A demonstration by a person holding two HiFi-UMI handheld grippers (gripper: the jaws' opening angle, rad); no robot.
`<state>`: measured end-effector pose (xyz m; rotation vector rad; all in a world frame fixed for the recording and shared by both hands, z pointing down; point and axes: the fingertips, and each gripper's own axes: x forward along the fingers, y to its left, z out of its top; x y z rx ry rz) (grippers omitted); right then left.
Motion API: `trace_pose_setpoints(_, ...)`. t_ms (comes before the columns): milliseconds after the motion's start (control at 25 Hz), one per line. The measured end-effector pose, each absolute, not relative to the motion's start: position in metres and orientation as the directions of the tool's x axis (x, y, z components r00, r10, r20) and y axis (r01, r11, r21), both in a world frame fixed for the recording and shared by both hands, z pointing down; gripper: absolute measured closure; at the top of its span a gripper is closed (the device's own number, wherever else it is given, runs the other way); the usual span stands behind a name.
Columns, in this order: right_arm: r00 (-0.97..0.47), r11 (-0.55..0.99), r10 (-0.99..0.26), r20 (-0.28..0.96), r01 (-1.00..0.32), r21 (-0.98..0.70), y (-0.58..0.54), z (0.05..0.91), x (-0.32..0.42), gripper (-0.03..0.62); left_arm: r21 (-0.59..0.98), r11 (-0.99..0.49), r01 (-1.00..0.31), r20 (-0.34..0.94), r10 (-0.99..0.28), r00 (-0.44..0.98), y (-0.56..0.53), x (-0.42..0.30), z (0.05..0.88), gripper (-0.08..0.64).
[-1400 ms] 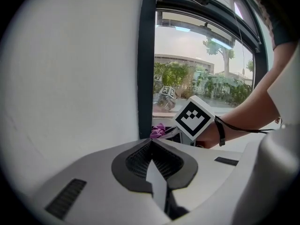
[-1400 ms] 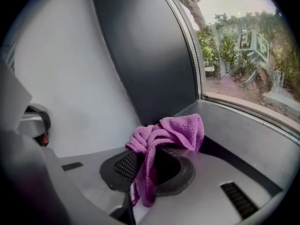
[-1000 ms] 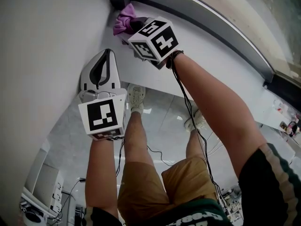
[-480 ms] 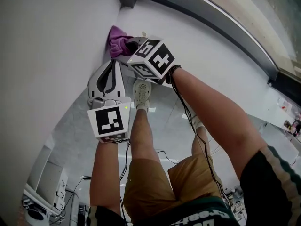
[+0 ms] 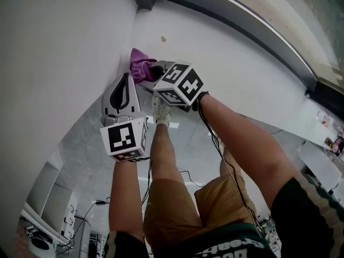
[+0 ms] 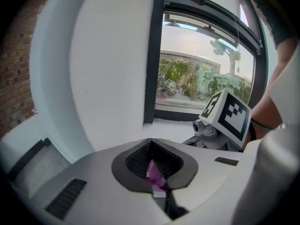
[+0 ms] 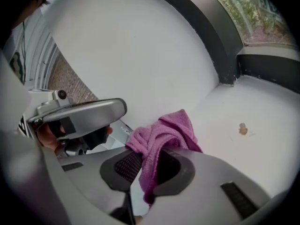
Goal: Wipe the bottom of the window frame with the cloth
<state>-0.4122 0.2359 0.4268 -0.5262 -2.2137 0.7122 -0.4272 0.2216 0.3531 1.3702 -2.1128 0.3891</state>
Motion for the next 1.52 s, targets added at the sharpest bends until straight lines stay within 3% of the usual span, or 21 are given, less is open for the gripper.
trace_pose_setpoints(560, -0.734, 0.740, 0.448, 0.511, -0.017, -0.673, 0.209, 0.431, -0.376, 0.523, 0.020, 0.296, -0.955, 0.670, -0.713, -0.207, 0.204, -0.394, 0.366, 0.552)
trace_pose_setpoints(1520, -0.761, 0.716, 0.216, 0.612, -0.303, -0.629, 0.134, 0.440, -0.159, 0.523, 0.052, -0.081, -0.995, 0.720, -0.688, 0.093, 0.112, -0.184, 0.372, 0.552)
